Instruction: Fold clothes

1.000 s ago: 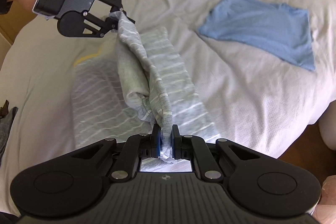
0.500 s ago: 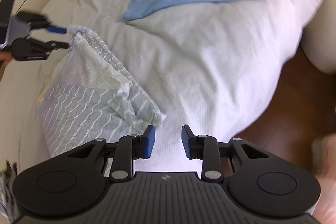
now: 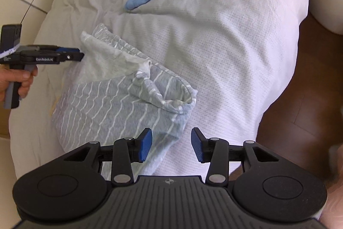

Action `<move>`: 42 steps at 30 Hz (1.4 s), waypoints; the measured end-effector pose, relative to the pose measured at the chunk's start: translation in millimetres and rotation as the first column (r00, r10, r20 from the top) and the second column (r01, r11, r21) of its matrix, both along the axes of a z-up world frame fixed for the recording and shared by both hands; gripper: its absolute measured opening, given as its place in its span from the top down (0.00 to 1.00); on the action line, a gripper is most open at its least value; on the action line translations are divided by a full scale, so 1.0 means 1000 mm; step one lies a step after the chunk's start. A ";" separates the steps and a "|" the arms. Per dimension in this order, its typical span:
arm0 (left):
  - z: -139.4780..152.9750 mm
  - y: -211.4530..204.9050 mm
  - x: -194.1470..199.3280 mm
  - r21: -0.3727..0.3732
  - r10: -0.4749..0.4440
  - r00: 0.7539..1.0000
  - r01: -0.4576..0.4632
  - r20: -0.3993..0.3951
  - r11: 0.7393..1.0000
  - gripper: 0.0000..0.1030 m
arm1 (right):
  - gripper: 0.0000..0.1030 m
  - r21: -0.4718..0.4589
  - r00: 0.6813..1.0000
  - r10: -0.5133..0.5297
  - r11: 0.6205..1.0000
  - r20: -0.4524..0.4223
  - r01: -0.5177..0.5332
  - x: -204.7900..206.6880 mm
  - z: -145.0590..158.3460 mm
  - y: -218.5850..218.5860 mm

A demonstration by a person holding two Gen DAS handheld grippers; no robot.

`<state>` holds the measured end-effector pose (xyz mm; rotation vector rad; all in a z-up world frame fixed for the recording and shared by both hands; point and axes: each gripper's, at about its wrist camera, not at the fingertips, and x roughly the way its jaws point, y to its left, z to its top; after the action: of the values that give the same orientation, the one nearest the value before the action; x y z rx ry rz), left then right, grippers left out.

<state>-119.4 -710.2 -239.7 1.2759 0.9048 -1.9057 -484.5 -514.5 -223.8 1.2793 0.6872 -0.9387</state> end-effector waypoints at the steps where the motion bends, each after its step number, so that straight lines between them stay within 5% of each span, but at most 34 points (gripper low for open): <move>1: 0.001 0.002 0.000 0.000 -0.002 1.000 0.002 -0.005 1.000 0.83 | 0.58 0.003 1.000 -0.010 1.000 0.004 0.010 0.001 -0.001 0.000; 2: 0.003 0.003 0.001 -0.001 -0.005 1.000 0.005 -0.009 1.000 0.99 | 0.58 0.006 1.000 -0.021 1.000 0.007 0.020 0.002 -0.002 -0.001; 4: 0.008 0.010 0.001 -0.024 -0.017 1.000 0.017 -0.003 1.000 1.00 | 0.62 0.013 0.999 -0.041 0.999 0.014 0.041 0.003 -0.005 -0.002; 6: 0.013 0.015 0.004 -0.040 -0.005 1.000 0.005 -0.007 0.999 1.00 | 0.81 0.018 0.998 -0.056 0.998 0.011 0.056 0.005 -0.006 -0.002; 9: 0.021 0.021 0.011 -0.059 0.020 1.000 -0.022 -0.022 0.998 1.00 | 0.93 0.021 0.998 -0.060 0.998 -0.002 0.060 0.007 -0.005 -0.002; 15: 0.035 0.033 0.020 -0.075 -0.003 1.000 0.002 -0.008 0.997 1.00 | 0.96 0.022 0.999 -0.042 0.999 0.000 0.042 0.006 -0.002 0.000; 21: 0.028 0.041 0.029 -0.036 0.007 1.000 -0.006 0.009 0.999 1.00 | 0.97 0.026 0.999 0.040 0.999 0.021 -0.040 0.007 0.003 0.004; 31: -0.007 0.012 0.010 -0.010 0.035 0.999 -0.035 0.039 0.999 0.97 | 0.96 0.042 1.000 -0.003 0.999 0.001 0.003 0.005 -0.024 -0.013; 35: 0.012 0.013 0.020 -0.053 0.068 0.996 -0.065 0.050 0.996 0.79 | 0.75 0.037 1.000 -0.024 0.999 -0.006 0.024 -0.001 -0.016 -0.010; 42: 0.047 0.022 0.000 -0.188 -0.144 0.989 0.148 0.035 0.971 0.78 | 0.73 -0.090 0.996 -0.010 0.996 -0.087 0.003 -0.009 0.016 0.001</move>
<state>-119.2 -688.0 -192.7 1.2739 0.6148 -2.0345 -494.0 -513.6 -207.7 1.1678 0.7014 -1.0244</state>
